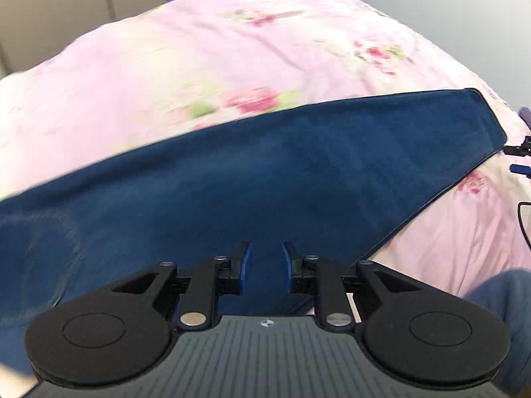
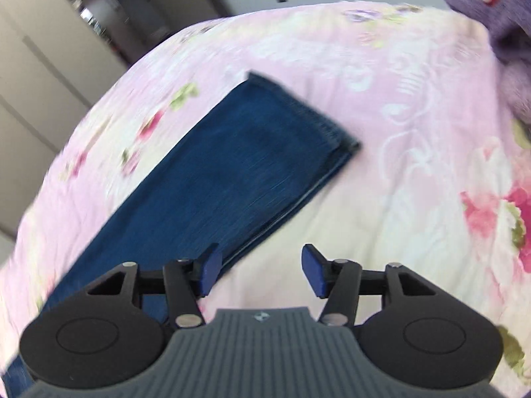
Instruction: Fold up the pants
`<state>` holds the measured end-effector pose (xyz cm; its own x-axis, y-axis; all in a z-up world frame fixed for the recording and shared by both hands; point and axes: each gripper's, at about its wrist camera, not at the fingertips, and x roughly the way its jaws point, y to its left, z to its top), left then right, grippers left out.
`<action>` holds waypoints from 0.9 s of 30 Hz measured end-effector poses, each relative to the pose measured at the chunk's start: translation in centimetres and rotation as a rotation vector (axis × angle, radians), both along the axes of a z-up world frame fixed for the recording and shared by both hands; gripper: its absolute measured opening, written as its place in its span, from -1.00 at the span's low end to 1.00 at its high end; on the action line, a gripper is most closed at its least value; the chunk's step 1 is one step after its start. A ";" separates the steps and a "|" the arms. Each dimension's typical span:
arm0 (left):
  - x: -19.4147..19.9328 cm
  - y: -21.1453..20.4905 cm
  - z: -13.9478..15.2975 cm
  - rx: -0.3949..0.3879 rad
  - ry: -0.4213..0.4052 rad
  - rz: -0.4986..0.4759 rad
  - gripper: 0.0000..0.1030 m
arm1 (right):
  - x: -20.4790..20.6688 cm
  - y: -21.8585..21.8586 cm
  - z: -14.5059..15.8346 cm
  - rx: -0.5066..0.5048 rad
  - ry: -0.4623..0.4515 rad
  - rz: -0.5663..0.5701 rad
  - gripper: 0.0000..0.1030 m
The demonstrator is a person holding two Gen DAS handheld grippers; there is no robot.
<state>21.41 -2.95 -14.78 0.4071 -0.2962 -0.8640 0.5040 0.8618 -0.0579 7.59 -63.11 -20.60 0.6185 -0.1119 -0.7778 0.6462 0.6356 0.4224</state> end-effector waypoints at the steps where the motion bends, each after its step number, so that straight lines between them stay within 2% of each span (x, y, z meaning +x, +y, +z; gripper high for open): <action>1: 0.5 -1.3 -0.1 -0.007 0.004 -0.019 -0.53 | -0.1 -1.1 -0.3 0.023 -0.012 -0.022 -0.01; 7: 2.6 -9.1 -2.0 0.018 -0.011 -0.142 -0.52 | 0.2 -5.6 -3.3 0.111 -0.049 -0.094 -0.01; 11: 5.2 -13.2 -4.0 0.034 -0.041 -0.167 -0.53 | 1.6 -7.6 -4.9 0.149 -0.103 -0.101 -0.03; 18: 10.2 -16.7 -6.5 0.061 -0.069 -0.129 -0.53 | 2.3 -10.2 -7.3 0.222 -0.203 -0.140 -0.32; 24: 10.5 -18.4 -8.5 0.110 -0.093 -0.155 -0.53 | 1.7 -11.5 -8.7 0.301 -0.279 -0.171 -0.59; 27: 10.0 -17.9 -7.8 0.104 -0.108 -0.160 -0.53 | 1.9 -11.6 -8.6 0.311 -0.303 -0.165 -0.75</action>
<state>31.39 -20.83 -22.60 0.4535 -0.2759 -0.8475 0.6336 0.7685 0.0888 9.49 -74.70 -29.22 0.8167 -0.0179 -0.5768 0.5459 0.3479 0.7622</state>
